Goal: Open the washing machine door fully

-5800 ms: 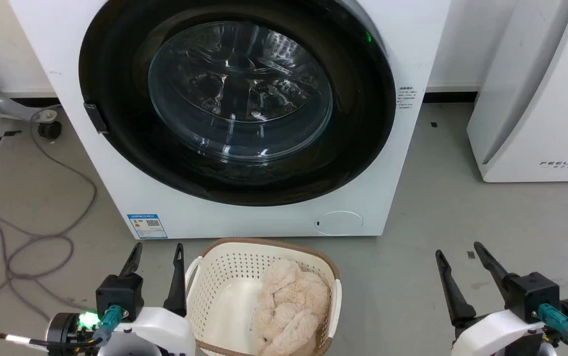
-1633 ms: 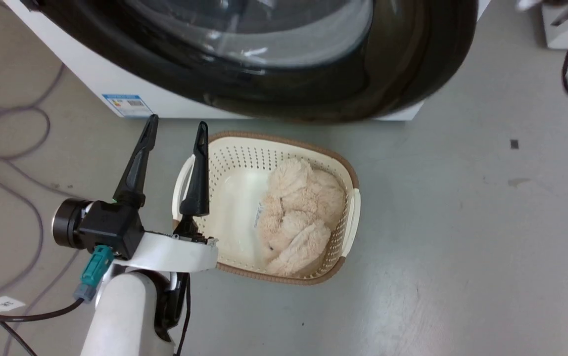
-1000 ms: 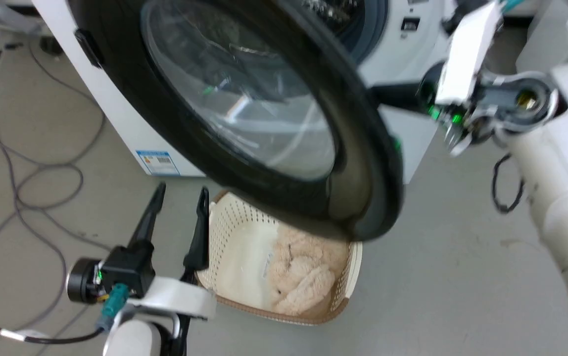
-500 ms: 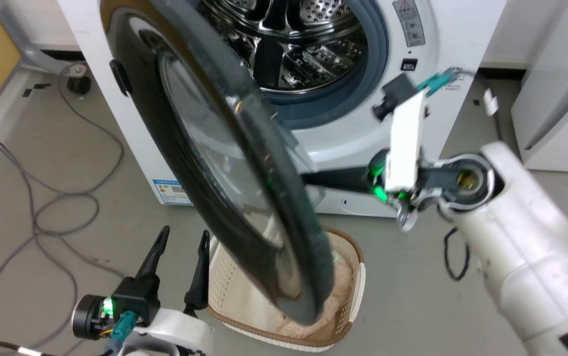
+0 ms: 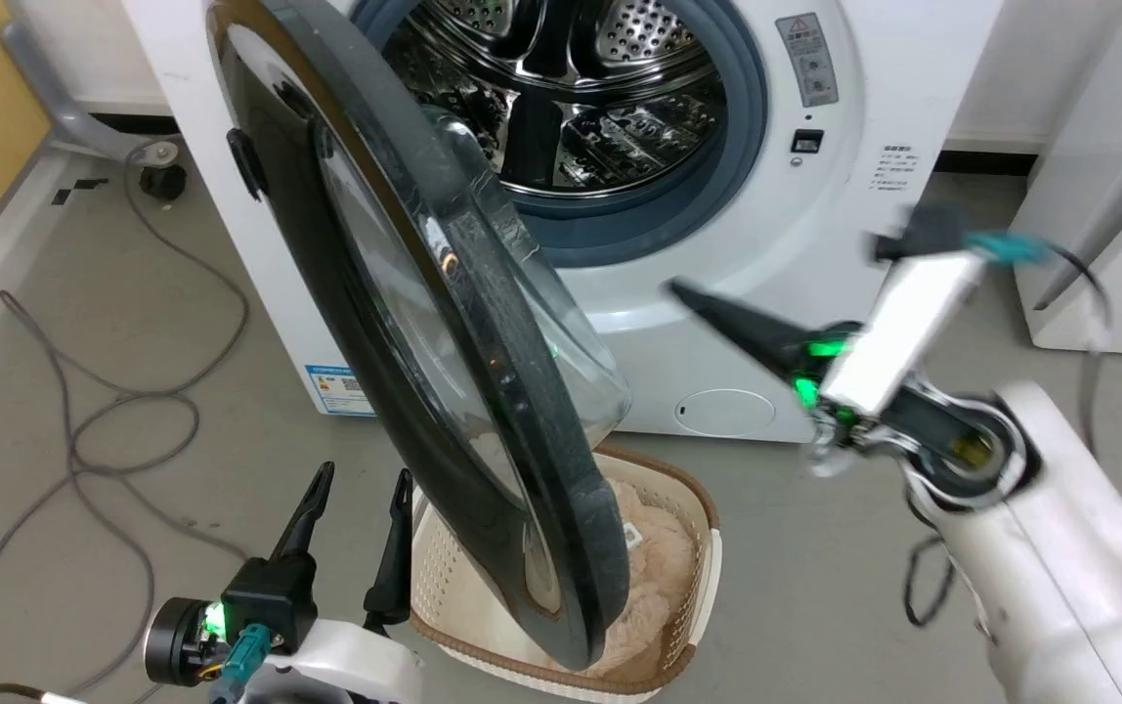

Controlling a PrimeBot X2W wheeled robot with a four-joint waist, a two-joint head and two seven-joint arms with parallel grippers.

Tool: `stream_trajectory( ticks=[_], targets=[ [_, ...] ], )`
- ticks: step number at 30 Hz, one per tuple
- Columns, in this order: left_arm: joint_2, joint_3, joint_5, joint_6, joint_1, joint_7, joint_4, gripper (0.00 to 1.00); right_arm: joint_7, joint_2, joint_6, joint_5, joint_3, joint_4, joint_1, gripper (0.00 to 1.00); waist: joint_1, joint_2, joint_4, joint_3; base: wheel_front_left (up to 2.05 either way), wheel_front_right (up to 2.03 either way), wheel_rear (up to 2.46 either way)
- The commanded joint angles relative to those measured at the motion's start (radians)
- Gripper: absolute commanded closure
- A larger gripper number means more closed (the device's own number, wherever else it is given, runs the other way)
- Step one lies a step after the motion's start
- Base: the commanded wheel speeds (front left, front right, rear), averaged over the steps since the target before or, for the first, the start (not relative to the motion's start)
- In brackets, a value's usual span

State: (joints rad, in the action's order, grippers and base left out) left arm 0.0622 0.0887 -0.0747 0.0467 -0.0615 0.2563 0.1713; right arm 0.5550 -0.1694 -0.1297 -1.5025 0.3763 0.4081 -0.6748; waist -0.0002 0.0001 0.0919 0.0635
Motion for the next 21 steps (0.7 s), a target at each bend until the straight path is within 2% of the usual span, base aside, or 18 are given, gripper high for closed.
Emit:
stream_trajectory(
  ticks=[1,7,17,21],
  targets=[
    [0.001,0.0,-0.006,-0.005,0.001,0.006,0.002,0.0,-0.031,-0.005,-0.001,0.0,-0.019,-0.007,0.039,0.0,0.0002,-0.0001,-0.004,-0.001,0.0,0.0,0.0],
    [0.002,-0.011,-0.009,-0.011,0.011,0.006,0.01,0.0,-0.285,-0.038,-0.001,0.082,-0.124,-0.047,0.203,0.0,0.0002,-0.0001,-0.027,-0.009,0.0,0.0,0.0],
    [0.003,-0.02,-0.015,-0.014,0.03,0.006,0.033,0.0,-0.651,0.023,-0.001,0.201,-0.278,-0.123,0.525,0.0,0.0002,-0.0001,-0.05,-0.032,0.0,0.0,0.0],
    [0.003,-0.023,-0.017,-0.015,0.031,0.006,0.039,0.0,-0.764,0.036,-0.001,0.344,-0.335,-0.122,0.614,0.0,0.0002,-0.0001,-0.058,-0.033,0.0,0.0,0.0]
  ],
)
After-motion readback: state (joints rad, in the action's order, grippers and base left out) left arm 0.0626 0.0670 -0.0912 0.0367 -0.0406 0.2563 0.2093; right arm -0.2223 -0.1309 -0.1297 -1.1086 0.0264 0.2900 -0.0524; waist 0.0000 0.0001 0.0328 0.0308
